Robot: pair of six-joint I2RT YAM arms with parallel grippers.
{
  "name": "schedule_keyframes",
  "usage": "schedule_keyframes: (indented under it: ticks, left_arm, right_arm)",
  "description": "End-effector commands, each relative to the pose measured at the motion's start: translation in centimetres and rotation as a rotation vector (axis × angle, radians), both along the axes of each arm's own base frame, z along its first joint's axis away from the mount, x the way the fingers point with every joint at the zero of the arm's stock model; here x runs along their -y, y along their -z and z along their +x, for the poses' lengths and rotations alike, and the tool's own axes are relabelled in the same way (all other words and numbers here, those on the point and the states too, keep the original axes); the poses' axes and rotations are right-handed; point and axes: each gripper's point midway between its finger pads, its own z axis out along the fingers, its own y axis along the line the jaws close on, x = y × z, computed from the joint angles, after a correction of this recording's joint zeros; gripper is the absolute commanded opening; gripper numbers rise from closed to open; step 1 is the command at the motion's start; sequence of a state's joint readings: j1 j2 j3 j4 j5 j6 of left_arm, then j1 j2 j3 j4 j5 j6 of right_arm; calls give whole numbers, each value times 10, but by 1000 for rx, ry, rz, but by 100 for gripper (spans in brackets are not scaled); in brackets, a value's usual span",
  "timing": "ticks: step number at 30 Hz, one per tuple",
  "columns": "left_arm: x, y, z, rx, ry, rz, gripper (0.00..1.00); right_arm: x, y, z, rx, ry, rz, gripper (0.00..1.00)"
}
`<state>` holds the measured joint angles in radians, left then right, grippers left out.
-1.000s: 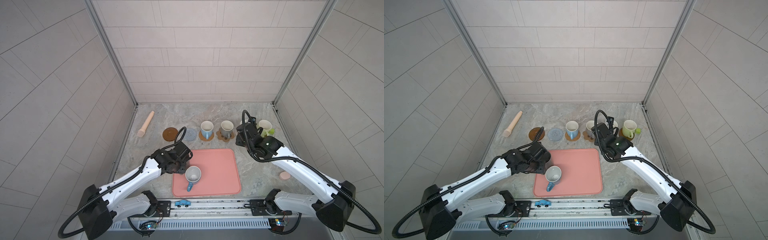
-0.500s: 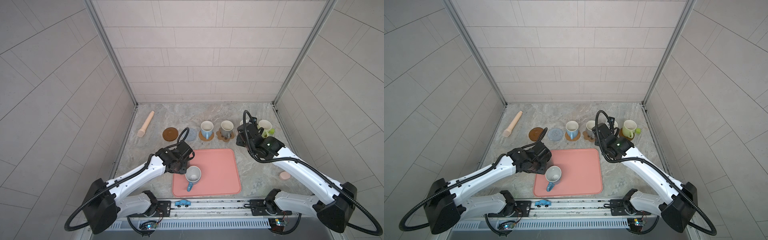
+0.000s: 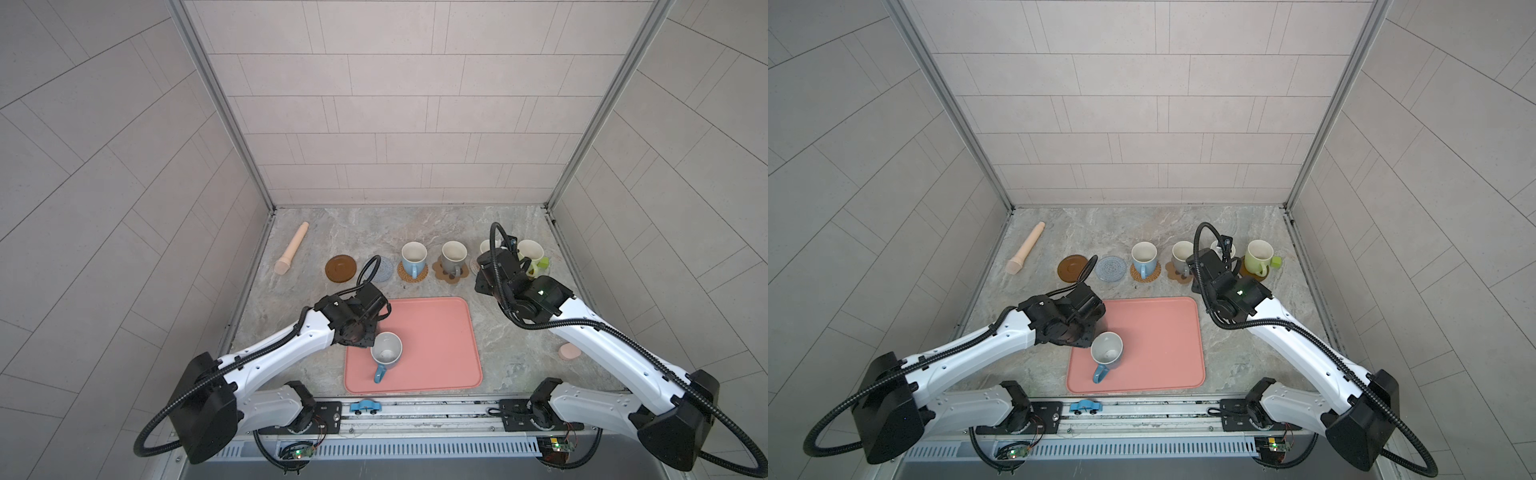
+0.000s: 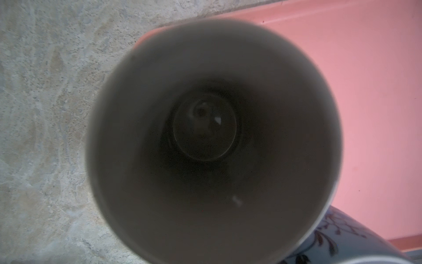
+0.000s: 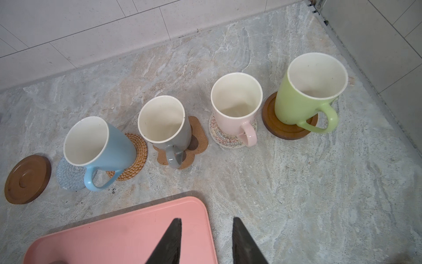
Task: Place cups on coasters
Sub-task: Pick up the cup from the tray.
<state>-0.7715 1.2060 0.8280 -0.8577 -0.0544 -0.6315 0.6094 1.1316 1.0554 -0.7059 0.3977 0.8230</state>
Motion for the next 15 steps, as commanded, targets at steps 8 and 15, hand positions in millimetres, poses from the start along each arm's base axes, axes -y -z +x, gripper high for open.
schedule_keyframes:
  ticks: [8, 15]
  left_arm:
    - [-4, -3, 6, 39, -16, 12, 17]
    - [-4, -11, 10, 63, -22, 3, 17]
  right_arm:
    - [12, -2, -6, 11, 40, -8, 40]
    - [16, -3, -9, 18, 51, -10, 40]
